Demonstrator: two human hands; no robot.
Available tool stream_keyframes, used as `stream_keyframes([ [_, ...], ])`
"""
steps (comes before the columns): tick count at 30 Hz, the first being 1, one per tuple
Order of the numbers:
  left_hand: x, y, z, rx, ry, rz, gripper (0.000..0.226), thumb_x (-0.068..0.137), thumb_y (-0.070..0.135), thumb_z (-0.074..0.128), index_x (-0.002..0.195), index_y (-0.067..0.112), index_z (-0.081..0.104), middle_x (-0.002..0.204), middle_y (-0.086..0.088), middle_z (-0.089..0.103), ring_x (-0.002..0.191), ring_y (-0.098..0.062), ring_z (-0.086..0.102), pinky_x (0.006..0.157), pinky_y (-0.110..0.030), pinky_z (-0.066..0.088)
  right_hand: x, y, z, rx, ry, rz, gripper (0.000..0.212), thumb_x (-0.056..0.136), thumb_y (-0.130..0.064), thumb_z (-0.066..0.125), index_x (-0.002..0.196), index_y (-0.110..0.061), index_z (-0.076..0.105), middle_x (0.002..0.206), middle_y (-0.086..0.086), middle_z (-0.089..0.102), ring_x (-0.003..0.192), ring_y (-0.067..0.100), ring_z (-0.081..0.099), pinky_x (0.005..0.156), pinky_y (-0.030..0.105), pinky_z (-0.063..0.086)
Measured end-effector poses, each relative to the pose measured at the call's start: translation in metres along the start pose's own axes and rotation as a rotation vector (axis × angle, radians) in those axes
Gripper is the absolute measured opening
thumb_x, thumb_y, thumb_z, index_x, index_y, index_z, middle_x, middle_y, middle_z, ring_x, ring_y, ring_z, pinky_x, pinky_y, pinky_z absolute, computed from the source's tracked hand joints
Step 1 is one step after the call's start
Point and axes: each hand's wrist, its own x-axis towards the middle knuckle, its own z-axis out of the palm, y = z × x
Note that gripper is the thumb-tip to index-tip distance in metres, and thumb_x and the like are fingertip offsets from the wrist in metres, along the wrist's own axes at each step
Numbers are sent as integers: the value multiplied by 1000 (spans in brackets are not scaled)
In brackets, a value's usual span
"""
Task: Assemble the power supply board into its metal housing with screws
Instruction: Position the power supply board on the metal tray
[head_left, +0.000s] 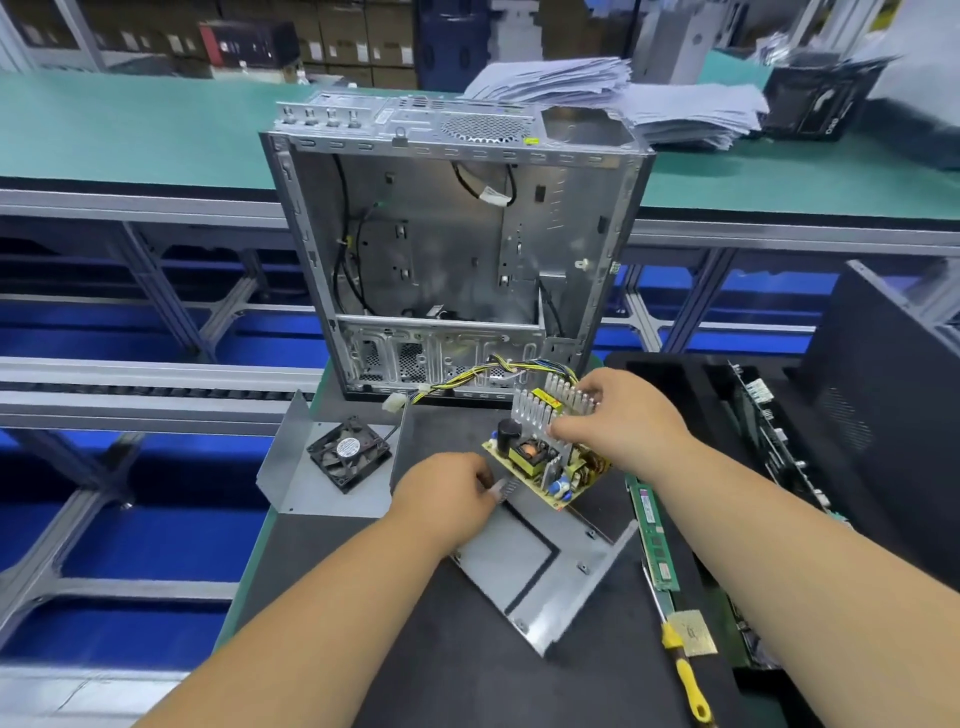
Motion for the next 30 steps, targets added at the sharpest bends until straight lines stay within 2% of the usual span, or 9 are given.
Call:
stream_keyframes([
  [3,-9,-1,-2,-9,-61,-21,34,84,40,59,117,32,59,96,8,64,97,-18,60,67,-28,43,-1,1,-4,14,-17,-40,70,64,-52,75,128,-28,57,114,-10,57,97,13,54,76,32,47],
  [7,-24,-1,-5,-55,-238,-53,59,76,39,58,133,28,46,94,5,63,90,-19,61,65,-30,43,-1,1,-9,52,-48,-81,67,62,-49,77,124,-29,59,114,-10,56,97,14,55,74,32,45],
  [10,-34,2,-5,-168,-350,-99,69,70,35,58,136,25,40,90,5,66,83,-14,63,66,-30,50,-2,-1,-10,69,-59,-101,67,62,-46,79,124,-27,60,119,-8,57,100,14,54,78,32,45],
  [16,-51,15,0,-388,-452,-188,63,73,23,62,130,19,35,81,-1,75,71,-11,70,63,-30,54,-9,-6,-14,78,-82,-156,55,62,-42,81,112,-27,65,114,-7,59,98,15,55,79,35,48],
  [18,-51,16,1,-406,-444,-189,61,76,21,62,130,19,34,82,-2,76,66,-9,68,58,-25,47,-11,-6,-14,98,-98,-166,60,62,-38,82,117,-27,63,118,-10,55,104,14,53,80,33,44],
  [22,-49,10,-5,-373,-433,-201,69,74,31,68,136,24,40,87,7,72,81,-10,65,70,-27,50,-14,-3,-17,190,-121,-171,61,62,-27,83,120,-28,62,121,-8,53,109,15,51,81,31,40],
  [25,-40,1,-16,-464,-293,-287,47,77,25,64,124,26,56,100,3,67,82,-13,62,73,-25,50,-17,-1,-22,211,-131,-195,58,61,-26,82,115,-31,63,118,-10,53,110,14,51,80,30,39],
  [28,-23,-3,-30,-812,-128,-349,21,87,21,58,108,20,59,107,-4,65,91,-17,61,79,-26,45,-22,0,-27,227,-148,-235,56,63,-28,84,115,-34,62,118,-13,52,109,10,50,82,28,37],
  [30,-7,-1,-38,-1116,-98,-343,28,95,35,55,115,16,57,112,-7,63,103,-21,60,94,-32,44,-26,0,-29,221,-161,-273,56,66,-30,85,117,-35,62,116,-15,53,108,8,52,86,28,39],
])
